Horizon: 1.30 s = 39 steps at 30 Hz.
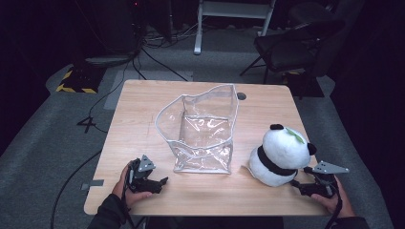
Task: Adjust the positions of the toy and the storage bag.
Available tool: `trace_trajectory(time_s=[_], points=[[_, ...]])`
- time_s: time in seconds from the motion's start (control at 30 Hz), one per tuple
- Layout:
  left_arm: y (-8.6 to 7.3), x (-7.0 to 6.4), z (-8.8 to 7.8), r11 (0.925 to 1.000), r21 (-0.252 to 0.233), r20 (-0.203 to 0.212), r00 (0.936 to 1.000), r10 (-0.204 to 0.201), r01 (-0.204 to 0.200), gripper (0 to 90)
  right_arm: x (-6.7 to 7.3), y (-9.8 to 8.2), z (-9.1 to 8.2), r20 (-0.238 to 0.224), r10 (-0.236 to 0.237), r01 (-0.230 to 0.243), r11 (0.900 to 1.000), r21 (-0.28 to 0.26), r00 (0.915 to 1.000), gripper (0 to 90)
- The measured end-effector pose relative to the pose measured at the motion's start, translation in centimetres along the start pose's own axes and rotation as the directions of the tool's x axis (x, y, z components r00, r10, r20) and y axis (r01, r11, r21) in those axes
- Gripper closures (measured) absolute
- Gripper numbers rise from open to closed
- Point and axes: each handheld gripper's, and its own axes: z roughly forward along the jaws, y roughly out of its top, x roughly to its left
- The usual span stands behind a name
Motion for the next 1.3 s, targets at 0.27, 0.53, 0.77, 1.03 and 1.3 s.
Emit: trace_trajectory(time_s=[0.27,0.53,0.77,1.03,1.3], points=[[0.0,0.0,0.0,1.0000,0.000,0.000,1.0000,-0.001,0.001,12.1,0.6,1.2,-2.8,-0.051,-0.006,0.001,0.996,-0.087,0.9987,17.1],[0.0,0.0,0.0,1.0000,-0.001,-0.003,1.0000,-0.002,0.002,12.2,2.7,3.6,-4.2,-0.081,-0.053,0.039,0.984,-0.173,0.9953,17.0],[0.0,0.0,0.0,1.0000,-0.001,-0.004,1.0000,-0.003,0.003,12.2,3.8,4.5,-3.2,-0.099,-0.067,0.049,0.984,-0.173,0.9929,15.5],[0.0,0.0,0.0,1.0000,-0.001,-0.003,1.0000,-0.002,0.002,12.2,4.7,5.5,-1.2,-0.110,-0.078,0.060,0.986,-0.152,0.9909,9.7],[0.0,0.0,0.0,1.0000,-0.001,-0.002,1.0000,-0.005,0.005,12.0,4.8,6.8,0.6,-0.116,-0.066,0.048,0.988,-0.149,0.9911,10.1]])
